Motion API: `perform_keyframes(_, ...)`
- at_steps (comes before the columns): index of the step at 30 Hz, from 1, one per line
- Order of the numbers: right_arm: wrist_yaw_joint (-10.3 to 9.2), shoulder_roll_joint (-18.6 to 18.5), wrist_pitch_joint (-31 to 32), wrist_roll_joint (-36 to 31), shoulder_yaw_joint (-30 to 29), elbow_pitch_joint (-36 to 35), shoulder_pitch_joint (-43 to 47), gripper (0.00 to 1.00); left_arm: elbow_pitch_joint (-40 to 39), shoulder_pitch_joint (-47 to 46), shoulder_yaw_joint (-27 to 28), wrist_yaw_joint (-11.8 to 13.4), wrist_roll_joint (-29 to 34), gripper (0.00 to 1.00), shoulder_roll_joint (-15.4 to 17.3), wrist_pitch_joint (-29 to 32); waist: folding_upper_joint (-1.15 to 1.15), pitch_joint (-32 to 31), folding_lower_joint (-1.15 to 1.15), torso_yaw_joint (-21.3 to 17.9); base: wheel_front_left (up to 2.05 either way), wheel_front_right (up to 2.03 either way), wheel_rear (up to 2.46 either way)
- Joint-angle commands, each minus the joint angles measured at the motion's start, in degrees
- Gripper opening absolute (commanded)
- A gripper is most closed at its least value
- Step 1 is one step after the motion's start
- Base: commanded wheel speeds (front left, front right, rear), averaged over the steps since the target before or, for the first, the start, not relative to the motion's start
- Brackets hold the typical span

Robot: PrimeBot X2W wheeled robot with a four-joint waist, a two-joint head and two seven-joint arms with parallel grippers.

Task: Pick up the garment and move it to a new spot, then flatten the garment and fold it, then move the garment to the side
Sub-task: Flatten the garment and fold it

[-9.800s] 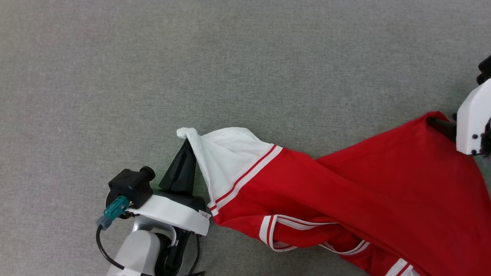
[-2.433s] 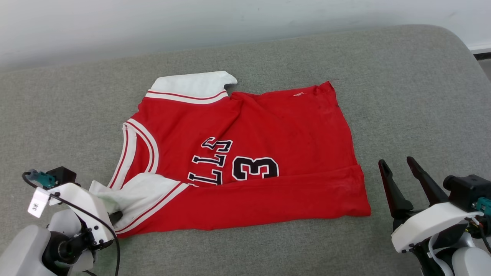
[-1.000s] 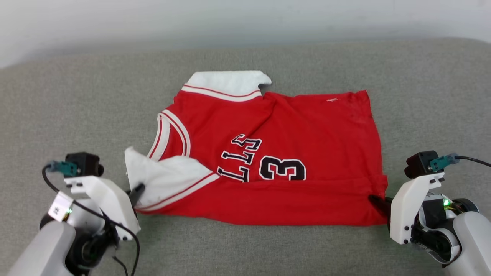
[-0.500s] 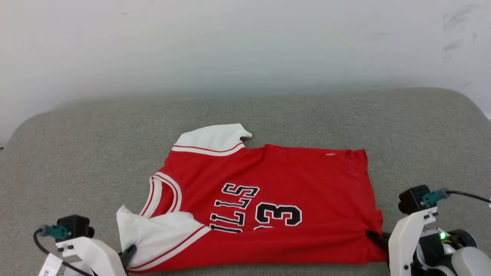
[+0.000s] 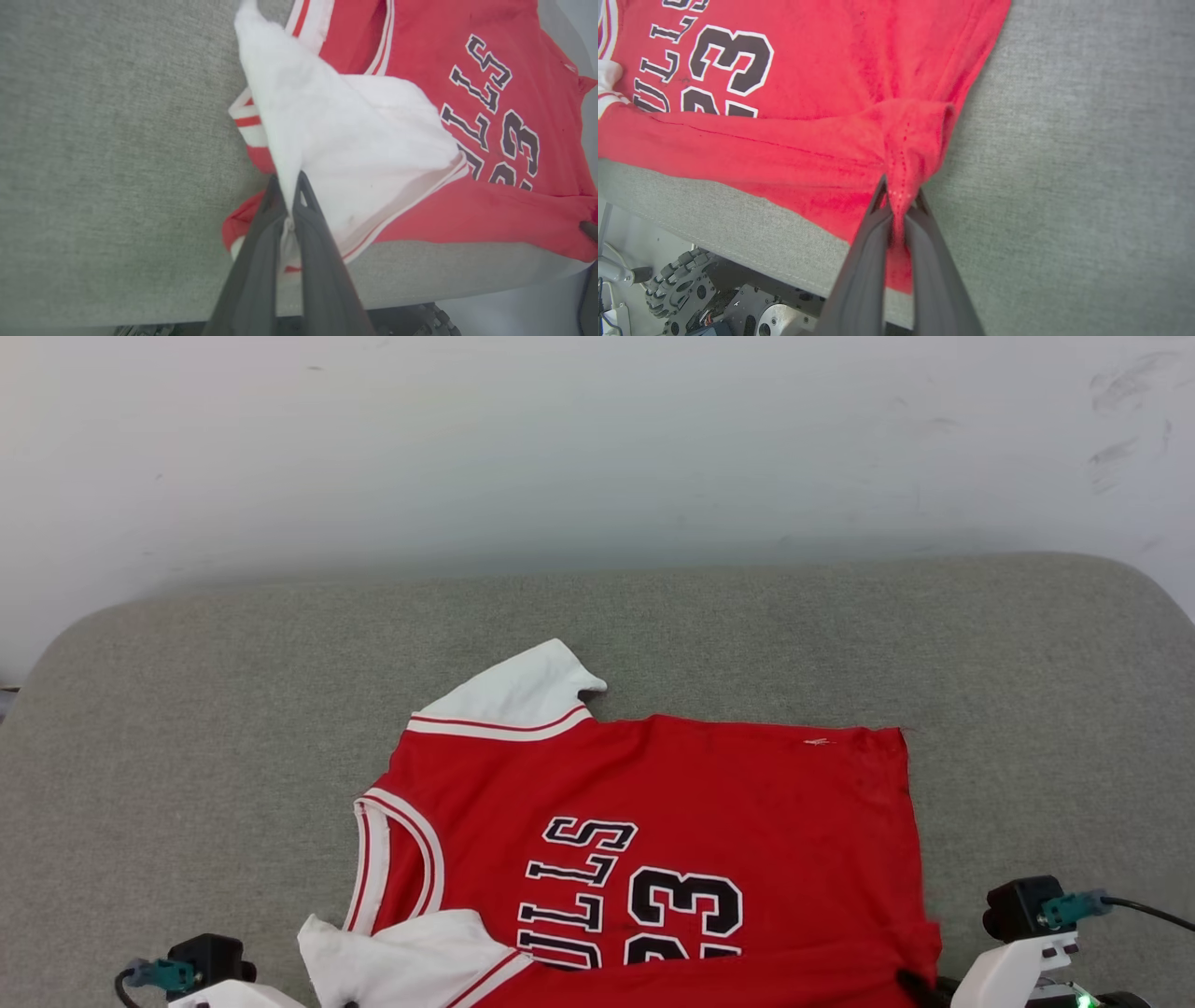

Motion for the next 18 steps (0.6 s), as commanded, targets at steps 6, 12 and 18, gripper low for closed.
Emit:
perform_keyframes(6,-0.03,2.10,-10.65,-2.67,-1.97,-1.17,1.49,1.00,2.60,-2.88,-0.43,-1.59,1.81,1.00,-0.81,-2.77,0.00,-0.10,0.01,-0.32,0.00,0.00,0.00)
perform_keyframes(12,-0.03,4.70,-23.04,-8.13,-5.60,-4.15,2.20,1.00,2.70,-4.98,0.21,-2.08,6.01,1.00,-0.98,-9.65,0.00,-0.73,0.01,-0.85,0.00,0.00,0.00)
perform_keyframes(18,-0.03,7.43,-28.73,-13.95,-9.22,-9.09,3.33,1.00,2.52,-7.62,0.03,-1.04,11.13,1.00,-1.92,-17.07,0.00,-1.17,0.01,-1.50,0.00,0.00,0.00)
